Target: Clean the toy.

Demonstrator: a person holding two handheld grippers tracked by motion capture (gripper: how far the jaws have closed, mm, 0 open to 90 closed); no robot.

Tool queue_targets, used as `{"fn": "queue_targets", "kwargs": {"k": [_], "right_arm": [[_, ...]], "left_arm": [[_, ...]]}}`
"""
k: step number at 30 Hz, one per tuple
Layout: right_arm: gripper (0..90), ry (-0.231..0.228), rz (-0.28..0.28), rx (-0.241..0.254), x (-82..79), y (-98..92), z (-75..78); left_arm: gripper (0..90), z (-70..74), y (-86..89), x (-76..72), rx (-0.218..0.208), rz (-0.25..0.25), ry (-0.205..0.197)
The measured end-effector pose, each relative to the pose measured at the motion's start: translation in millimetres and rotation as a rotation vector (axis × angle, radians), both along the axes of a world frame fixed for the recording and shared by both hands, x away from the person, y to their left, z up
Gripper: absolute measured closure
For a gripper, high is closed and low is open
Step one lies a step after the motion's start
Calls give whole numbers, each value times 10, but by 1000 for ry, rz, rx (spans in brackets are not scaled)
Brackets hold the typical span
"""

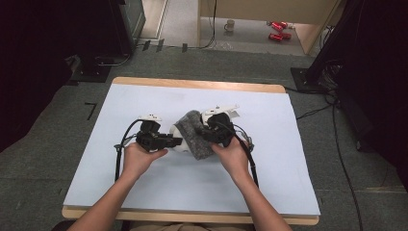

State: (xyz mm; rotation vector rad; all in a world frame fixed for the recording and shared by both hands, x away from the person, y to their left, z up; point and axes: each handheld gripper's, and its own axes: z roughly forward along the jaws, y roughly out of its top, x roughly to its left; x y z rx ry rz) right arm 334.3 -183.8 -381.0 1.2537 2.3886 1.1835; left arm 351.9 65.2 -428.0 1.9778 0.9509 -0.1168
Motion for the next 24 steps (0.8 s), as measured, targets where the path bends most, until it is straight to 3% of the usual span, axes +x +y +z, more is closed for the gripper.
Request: {"fn": "queue_targets", "kwargs": {"k": [5, 11, 15, 18, 24], "right_arm": [[815, -12, -58, 22, 31, -251, 120], [815, -19, -98, 43, 60, -402, 161], [816, -40, -168, 48, 83, -616, 228], [817, -27, -186, 74, 113, -709, 176], [817, -22, -220, 81, 154, -835, 99]], "left_arm": [[691, -13, 26, 27, -19, -3, 5], [691, -16, 25, 37, -26, 0, 4], [691, -26, 53, 58, -33, 1, 10], [690, -28, 46, 59, -34, 2, 11], [690, -38, 39, 70, -44, 1, 12]]}}
